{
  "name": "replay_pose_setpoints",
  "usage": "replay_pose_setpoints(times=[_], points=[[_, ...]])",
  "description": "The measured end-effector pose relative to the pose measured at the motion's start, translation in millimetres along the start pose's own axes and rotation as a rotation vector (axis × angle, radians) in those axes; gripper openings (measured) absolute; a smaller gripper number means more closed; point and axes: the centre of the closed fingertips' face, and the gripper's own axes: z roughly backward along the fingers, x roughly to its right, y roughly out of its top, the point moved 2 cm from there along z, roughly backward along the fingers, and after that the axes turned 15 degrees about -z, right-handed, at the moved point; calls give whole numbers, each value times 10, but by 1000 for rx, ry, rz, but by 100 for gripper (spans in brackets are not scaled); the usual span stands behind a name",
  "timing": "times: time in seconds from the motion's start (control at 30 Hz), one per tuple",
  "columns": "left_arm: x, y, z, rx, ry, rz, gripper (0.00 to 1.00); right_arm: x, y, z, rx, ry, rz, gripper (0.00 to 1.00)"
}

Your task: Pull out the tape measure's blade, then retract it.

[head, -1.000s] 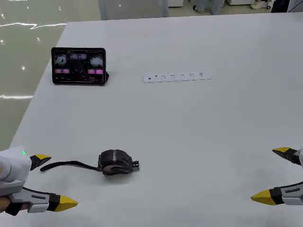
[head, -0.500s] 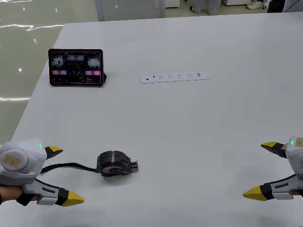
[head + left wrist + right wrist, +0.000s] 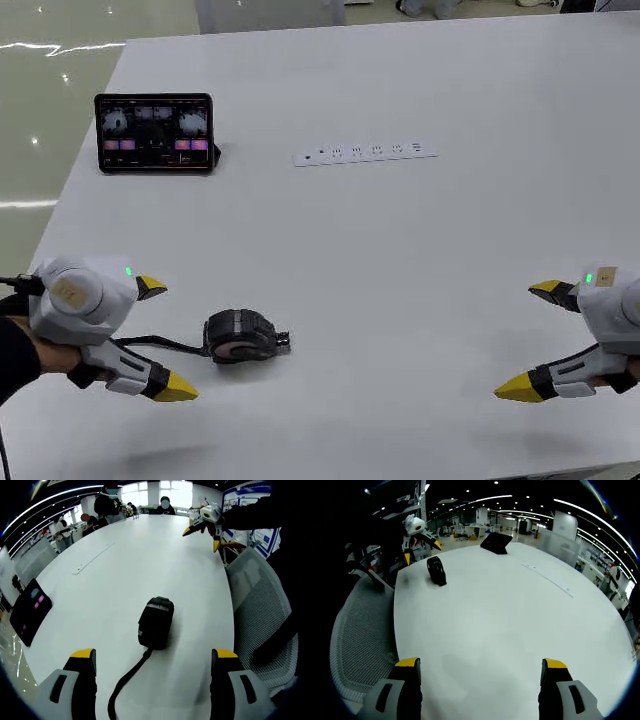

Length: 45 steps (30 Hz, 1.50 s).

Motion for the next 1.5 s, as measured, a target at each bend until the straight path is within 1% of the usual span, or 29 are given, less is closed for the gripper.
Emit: replay_pose_setpoints(times=[0.07,0.13,0.23,0.3,0.37,0.43,0.53,0.67,0.73,0.83,0.9,0.97,1.03,1.1,1.17,1.3,1.4,1.5], points=[[-6,-1,-40,-8,-8,-6,93,9,31,-28,4,-5,11,99],[0,11,-80,-14,-22,-2,93,-8,76,-67,12,9,18,99],[-3,32,-151,-26,-41,-18,92,-3,118,-153,17,2,31,99],[-37,60,-211,-27,-43,-27,92,-14,137,-230,15,11,37,99],[-82,78,-271,-32,-43,-14,90,-3,135,-313,2,23,56,99],[-87,120,-313,-25,-53,-17,88,-40,175,-368,1,31,64,99],[-86,124,-390,-44,-65,-39,88,-97,242,-445,2,46,75,99],[-44,129,-470,-70,-90,-74,87,-180,321,-558,1,74,99,99],[-44,172,-493,-68,-89,-94,84,-198,350,-602,2,85,105,99],[-43,263,-545,-61,-96,-108,83,-247,398,-693,0,106,118,99],[-50,295,-575,-67,-99,-121,83,-289,419,-738,-3,117,125,99],[-59,340,-605,-74,-101,-146,82,-331,450,-794,-11,127,134,99],[-58,389,-633,-73,-108,-172,79,-348,501,-843,-8,139,150,99],[-61,418,-666,-73,-115,-180,78,-383,546,-894,-8,149,158,99],[-60,435,-700,-83,-125,-195,76,-421,590,-932,-8,159,166,99],[-81,446,-747,-100,-123,-221,70,-441,709,-984,15,164,159,99],[-88,412,-764,-127,-127,-231,64,-479,779,-1011,25,174,178,92],[-83,362,-762,-155,-137,-224,59,-486,854,-1058,37,173,169,94]])
